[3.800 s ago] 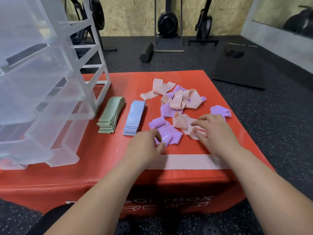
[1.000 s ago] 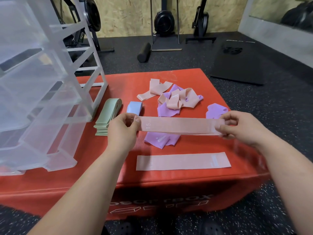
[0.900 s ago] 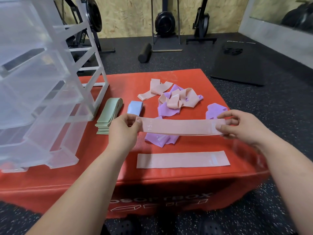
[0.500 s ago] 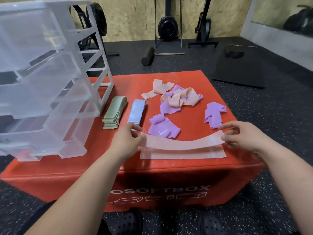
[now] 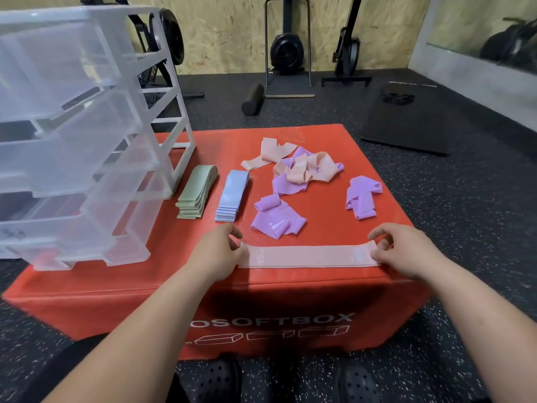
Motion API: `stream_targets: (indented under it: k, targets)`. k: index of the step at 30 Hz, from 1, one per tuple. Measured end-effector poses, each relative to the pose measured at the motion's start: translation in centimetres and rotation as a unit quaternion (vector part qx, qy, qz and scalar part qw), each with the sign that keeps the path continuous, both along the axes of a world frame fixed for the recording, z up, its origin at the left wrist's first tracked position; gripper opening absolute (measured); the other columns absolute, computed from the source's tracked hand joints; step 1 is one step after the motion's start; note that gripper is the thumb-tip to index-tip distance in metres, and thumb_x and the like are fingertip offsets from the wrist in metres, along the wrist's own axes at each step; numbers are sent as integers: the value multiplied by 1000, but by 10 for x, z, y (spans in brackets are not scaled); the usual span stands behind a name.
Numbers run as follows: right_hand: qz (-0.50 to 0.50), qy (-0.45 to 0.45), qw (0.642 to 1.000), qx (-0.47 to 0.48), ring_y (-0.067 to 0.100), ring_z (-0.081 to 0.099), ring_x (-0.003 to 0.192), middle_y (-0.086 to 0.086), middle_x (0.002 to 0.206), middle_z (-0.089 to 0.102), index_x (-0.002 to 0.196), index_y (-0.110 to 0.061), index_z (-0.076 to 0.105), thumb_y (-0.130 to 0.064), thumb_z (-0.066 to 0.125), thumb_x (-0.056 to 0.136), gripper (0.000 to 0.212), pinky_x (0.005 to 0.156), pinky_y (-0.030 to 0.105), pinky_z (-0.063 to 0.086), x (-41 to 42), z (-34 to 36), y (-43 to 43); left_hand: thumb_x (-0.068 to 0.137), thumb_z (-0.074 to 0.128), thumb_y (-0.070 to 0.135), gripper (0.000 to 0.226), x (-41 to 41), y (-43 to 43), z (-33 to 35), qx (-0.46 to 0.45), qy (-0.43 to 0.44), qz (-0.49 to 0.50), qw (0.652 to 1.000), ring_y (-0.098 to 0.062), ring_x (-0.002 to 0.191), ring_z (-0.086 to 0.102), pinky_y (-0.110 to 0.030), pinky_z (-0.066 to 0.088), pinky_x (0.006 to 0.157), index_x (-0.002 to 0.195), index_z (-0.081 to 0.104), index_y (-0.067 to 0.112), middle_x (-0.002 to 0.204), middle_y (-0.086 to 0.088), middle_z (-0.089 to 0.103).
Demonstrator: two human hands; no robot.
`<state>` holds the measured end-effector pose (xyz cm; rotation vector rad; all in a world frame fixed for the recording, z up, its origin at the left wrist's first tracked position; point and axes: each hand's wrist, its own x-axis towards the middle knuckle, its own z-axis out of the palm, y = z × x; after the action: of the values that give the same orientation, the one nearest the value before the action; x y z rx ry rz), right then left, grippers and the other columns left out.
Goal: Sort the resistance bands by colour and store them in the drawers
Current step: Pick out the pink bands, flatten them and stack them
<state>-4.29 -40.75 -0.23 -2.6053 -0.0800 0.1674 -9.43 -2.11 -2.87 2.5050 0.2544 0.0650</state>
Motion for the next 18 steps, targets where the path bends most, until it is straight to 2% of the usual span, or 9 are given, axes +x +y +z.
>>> stream_targets:
  k: [3,6,8,11,13,18]
  targets:
    - [5,-3,1000,-9,7,67,77,-10,77,73,102,-31,71,-19,85,78,31,80,33,53,0,5,-2,90,73,31,23,1,5,5,46,-14,-20,999,-14,79,66,-34,51,72,111,65,31,80,10,70]
    - [25,-9,1000,-12,8,67,79,-13,88,71,106,-34,72,-24,91,72,40,85,34,54,2,10,-7,88,73,25,27,2,12,10,58,-47,-58,995,-10,77,64,-36,53,75,113,66,31,80,11,68]
    - [65,-3,998,-22,6,67,83,-16,102,69,111,-37,71,-27,95,69,50,87,33,55,2,10,-9,86,78,26,34,1,15,10,47,-55,-103,992,-8,80,63,-35,54,77,116,66,33,93,13,67]
    - [120,9,992,-38,3,67,93,-21,114,66,118,-41,69,-25,96,68,59,89,27,56,2,6,-11,79,86,35,51,-1,18,7,61,-33,-189,980,-5,95,62,-27,51,84,125,65,37,115,19,65]
    - [135,3,990,-44,4,67,96,-22,112,68,117,-44,71,-24,94,69,57,92,31,56,3,3,-12,76,88,38,58,-1,18,5,87,-14,-216,972,-4,103,58,-27,48,89,129,65,36,120,20,64]
    - [148,-1,987,-57,0,68,96,-24,105,70,105,-50,71,-28,93,69,47,92,35,57,7,1,-15,76,79,37,48,-2,17,9,88,-25,-208,974,-6,96,62,-36,55,86,123,67,38,113,21,67]
